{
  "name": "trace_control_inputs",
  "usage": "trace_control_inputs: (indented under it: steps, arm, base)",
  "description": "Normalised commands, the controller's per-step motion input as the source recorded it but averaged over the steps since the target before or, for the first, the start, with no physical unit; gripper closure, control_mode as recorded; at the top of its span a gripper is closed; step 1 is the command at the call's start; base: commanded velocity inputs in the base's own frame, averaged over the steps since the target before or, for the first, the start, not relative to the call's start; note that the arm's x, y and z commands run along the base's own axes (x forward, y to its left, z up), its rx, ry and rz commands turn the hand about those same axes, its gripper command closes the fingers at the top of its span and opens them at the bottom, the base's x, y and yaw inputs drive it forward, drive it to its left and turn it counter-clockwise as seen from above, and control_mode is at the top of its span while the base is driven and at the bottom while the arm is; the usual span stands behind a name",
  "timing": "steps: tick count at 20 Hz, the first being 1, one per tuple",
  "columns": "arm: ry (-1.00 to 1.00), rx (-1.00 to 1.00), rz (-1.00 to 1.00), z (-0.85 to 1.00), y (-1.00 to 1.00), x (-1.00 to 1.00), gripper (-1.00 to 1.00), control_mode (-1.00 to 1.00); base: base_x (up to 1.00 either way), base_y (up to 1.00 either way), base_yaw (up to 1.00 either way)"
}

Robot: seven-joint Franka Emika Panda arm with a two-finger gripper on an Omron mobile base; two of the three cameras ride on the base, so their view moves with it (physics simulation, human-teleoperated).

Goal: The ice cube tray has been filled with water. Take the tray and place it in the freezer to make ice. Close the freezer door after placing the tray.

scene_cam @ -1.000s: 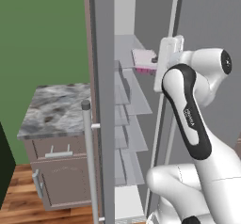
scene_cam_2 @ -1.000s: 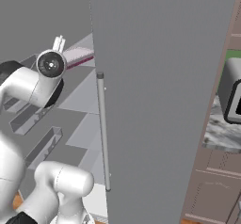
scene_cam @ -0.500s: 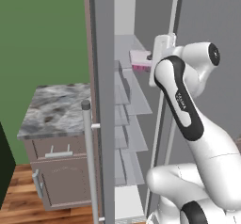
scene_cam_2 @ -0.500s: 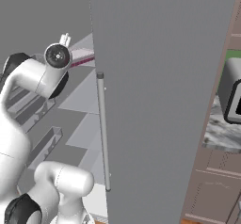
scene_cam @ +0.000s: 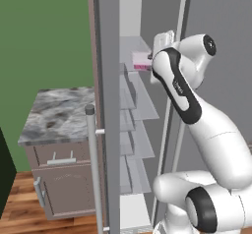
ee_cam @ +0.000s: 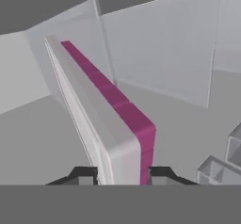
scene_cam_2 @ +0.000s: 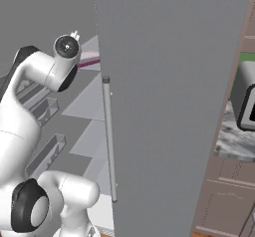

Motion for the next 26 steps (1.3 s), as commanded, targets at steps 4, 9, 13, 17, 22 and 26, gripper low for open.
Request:
trace_control_inputs:
  steps: [4,9,13,17,22,26]
  arm:
    - [0.07,-0.03,-0.01,0.00,0.01,0.45,1.00,-1.00]
    - [0.05,-0.04,-0.01,0.00,0.03,0.51,1.00,-1.00]
    - [0.16,-0.01,-0.03,0.00,0.08,0.64,1.00,-1.00]
    - [0.20,-0.02,-0.06,0.00,0.17,0.79,1.00,-1.00]
    - [0.18,-0.02,-0.05,0.00,0.09,0.73,1.00,-1.00]
    - [0.15,-0.01,-0.04,0.00,0.00,0.47,-1.00,-1.00]
  base:
    - [0.00,0.00,0.00]
    - [0.00,0.00,0.00]
    - [0.00,0.00,0.00]
    - [0.00,0.00,0.00]
    - [0.00,0.00,0.00]
    - [0.00,0.00,0.00]
